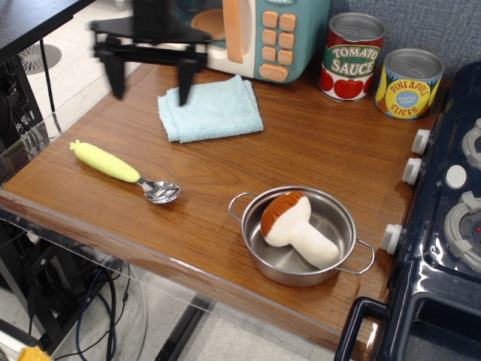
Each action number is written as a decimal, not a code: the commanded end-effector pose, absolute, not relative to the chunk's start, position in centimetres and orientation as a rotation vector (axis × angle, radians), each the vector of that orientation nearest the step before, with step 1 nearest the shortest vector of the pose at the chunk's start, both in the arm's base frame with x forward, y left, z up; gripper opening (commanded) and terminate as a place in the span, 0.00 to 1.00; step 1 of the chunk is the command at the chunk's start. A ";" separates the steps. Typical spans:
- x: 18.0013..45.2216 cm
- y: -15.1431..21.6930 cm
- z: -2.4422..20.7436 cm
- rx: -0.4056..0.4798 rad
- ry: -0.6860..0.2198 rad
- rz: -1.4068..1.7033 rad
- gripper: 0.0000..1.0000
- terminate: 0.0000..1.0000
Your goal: Move the spoon to the right edge of the table.
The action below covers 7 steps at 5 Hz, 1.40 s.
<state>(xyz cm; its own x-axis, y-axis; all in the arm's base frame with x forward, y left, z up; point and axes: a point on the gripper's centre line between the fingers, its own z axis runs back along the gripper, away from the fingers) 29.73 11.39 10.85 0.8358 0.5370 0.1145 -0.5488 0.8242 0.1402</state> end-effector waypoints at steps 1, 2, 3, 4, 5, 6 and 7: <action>25.9 16.3 10.1 0.190 -0.019 0.940 1.00 0.00; 24.8 16.6 8.5 0.193 0.008 1.050 1.00 0.00; 24.9 16.8 7.2 0.153 -0.021 1.078 1.00 0.00; 25.4 16.9 6.0 0.152 -0.032 1.071 1.00 0.00; 25.9 16.7 4.9 0.181 -0.025 1.047 1.00 0.00; 26.4 16.7 4.0 0.171 -0.023 1.049 1.00 0.00; 26.7 16.4 3.0 0.153 0.001 1.043 1.00 0.00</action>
<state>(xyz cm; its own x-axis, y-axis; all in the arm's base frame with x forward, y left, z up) 27.60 17.00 1.56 0.5051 0.8623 0.0353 -0.8560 0.4954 0.1477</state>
